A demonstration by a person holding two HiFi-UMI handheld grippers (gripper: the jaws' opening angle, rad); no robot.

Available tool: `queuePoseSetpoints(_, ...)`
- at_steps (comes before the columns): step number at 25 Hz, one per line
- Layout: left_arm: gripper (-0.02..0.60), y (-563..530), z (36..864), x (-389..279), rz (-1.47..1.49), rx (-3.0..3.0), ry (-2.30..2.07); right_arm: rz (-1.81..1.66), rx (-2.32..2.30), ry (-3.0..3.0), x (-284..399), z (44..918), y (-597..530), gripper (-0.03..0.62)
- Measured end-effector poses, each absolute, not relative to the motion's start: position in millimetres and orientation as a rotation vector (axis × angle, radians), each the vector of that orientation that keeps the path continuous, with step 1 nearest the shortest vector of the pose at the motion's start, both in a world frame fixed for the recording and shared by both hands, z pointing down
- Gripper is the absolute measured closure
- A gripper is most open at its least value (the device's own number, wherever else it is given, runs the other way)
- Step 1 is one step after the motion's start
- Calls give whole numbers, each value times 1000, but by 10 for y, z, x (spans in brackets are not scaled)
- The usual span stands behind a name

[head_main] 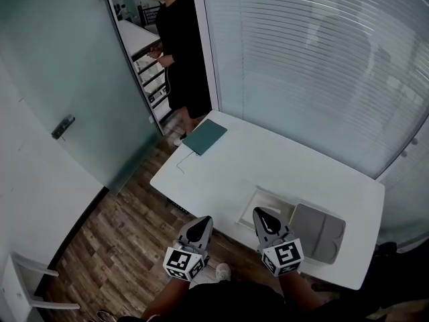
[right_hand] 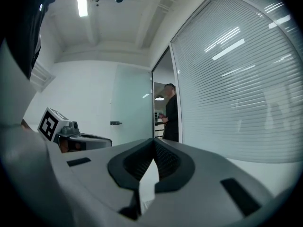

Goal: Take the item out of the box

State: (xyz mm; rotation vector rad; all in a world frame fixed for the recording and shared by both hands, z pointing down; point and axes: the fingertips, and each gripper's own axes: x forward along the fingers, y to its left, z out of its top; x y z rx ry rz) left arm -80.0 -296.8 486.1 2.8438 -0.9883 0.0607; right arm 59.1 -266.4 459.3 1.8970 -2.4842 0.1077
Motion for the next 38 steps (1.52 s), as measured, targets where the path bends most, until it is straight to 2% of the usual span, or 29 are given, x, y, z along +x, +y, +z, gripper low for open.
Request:
queuePoseSetpoints(17,569,-3426,5203,-185,122,2918,-578,264,1952,-2108,948,5280,-2762,585)
queuePoseSetpoints(21,569,-3425,5285,-34,155,2920,-532,309,1921,-2086,1029,5429,-2743,550)
queuePoseSetpoints(26,569,-3449,5350,144,173,2911,-524,401,1798,-2081,1125,5677,-2750,441)
queuePoseSetpoints(38,568,-3492,5552,357,234,2896,-502,478,1326,-1964,1267,6370,-2817,237)
